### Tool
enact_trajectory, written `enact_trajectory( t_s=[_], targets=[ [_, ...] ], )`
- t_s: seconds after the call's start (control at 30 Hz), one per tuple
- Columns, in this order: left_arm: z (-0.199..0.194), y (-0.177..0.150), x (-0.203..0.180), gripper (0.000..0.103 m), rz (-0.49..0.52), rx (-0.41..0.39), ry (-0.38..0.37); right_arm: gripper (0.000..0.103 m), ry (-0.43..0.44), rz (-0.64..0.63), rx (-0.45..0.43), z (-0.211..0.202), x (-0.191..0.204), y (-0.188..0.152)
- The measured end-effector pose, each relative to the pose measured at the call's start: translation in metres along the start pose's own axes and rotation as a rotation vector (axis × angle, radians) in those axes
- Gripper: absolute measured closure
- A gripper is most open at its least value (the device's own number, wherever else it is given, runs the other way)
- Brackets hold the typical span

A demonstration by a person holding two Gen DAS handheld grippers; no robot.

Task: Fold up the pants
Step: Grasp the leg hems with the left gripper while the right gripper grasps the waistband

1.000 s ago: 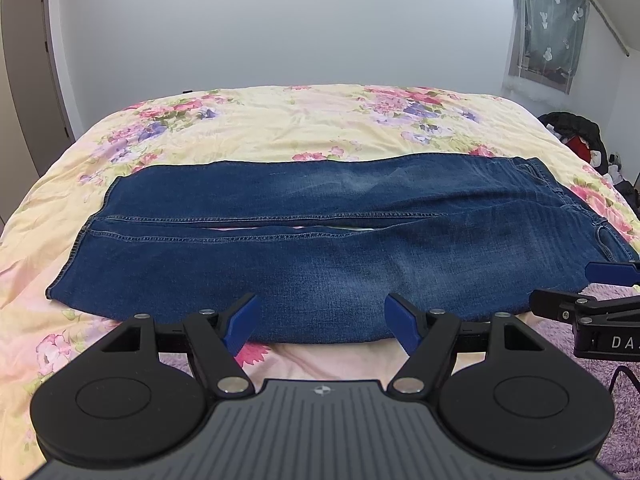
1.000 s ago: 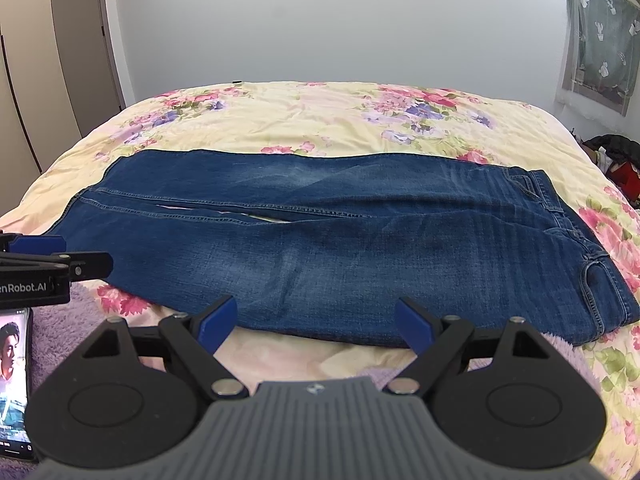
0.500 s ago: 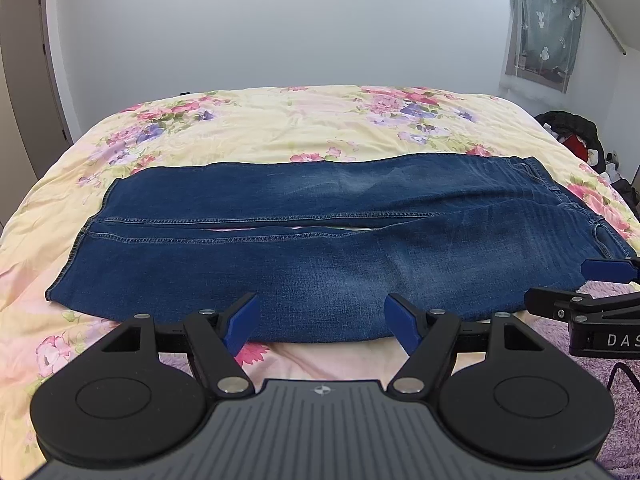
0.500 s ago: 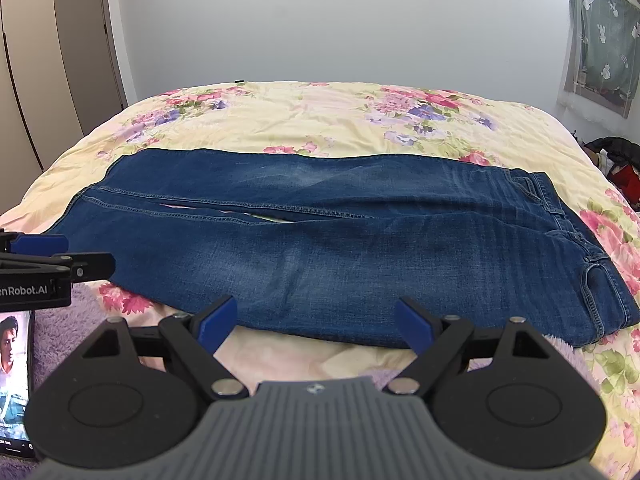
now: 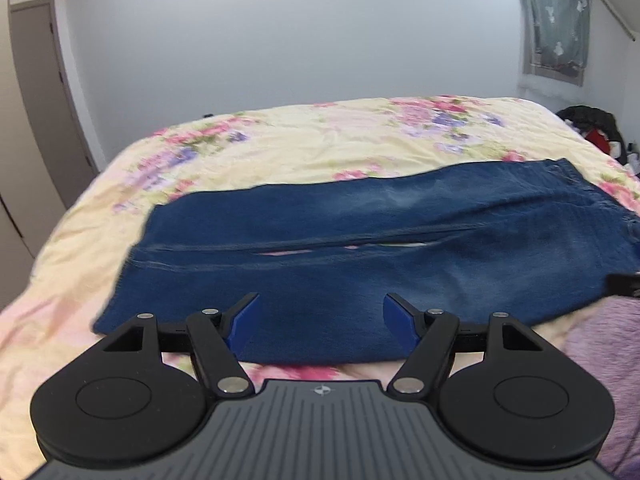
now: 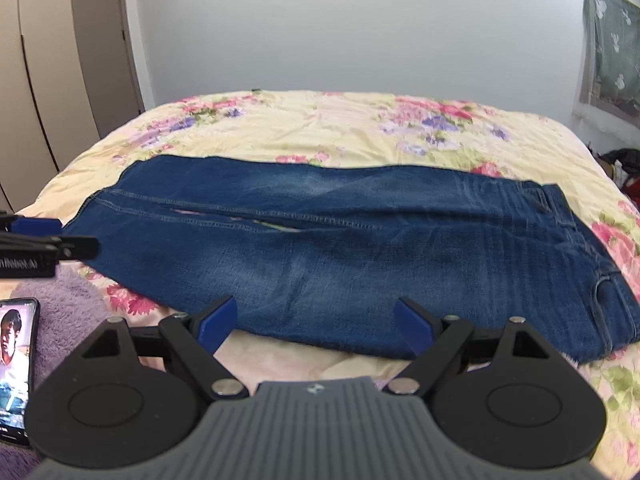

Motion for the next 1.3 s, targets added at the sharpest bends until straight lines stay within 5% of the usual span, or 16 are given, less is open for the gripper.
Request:
enact_trajectory(
  t_s=[0.2,0.4,0.53,0.67,0.8,1.0,1.13,1.3],
  targets=[
    [0.007,0.012,0.054,0.03,0.106,0.021,0.095,0.021,-0.106,-0.059,-0.029,-0.003,-0.069,0.013],
    [0.012,0.021,0.094,0.036,0.25,0.015,0.2,0.021,-0.2,-0.077,0.037,-0.007,-0.16,0.03],
    [0.029,0.014,0.11,0.041,0.321,0.036,0.177,0.022,-0.257,-0.076,0.082,-0.009,-0.222,0.041],
    [0.056,-0.003,0.121,0.041,0.453,0.086,0.142,0.05,-0.343,-0.133,0.169,-0.004,-0.286,0.039],
    [0.086,-0.032,0.125,0.041,0.6,0.191,0.056,0.057,-0.395,-0.216,0.246,-0.001,-0.333,0.028],
    [0.134,-0.081,0.132,0.041,0.813,0.344,0.026,0.057,-0.389,-0.294,0.339,0.018,-0.355,-0.017],
    [0.166,-0.105,0.142,0.04,0.863,0.452,0.042,0.057,-0.342,-0.353,0.393,0.043,-0.344,-0.051],
    [0.19,-0.115,0.142,0.041,0.893,0.464,0.138,0.06,-0.339,-0.366,0.395,0.063,-0.34,-0.064]
  ],
)
Point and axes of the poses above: each gripper's, at about its wrist camera, not at the fingertips, and z roughly the way its jaws point, x to its left, y to its top, the point moved 7 cm from there along z, roughly the way its jaws point, and after that the axes turned 5 degrees about -x, right-handed, at the moved point
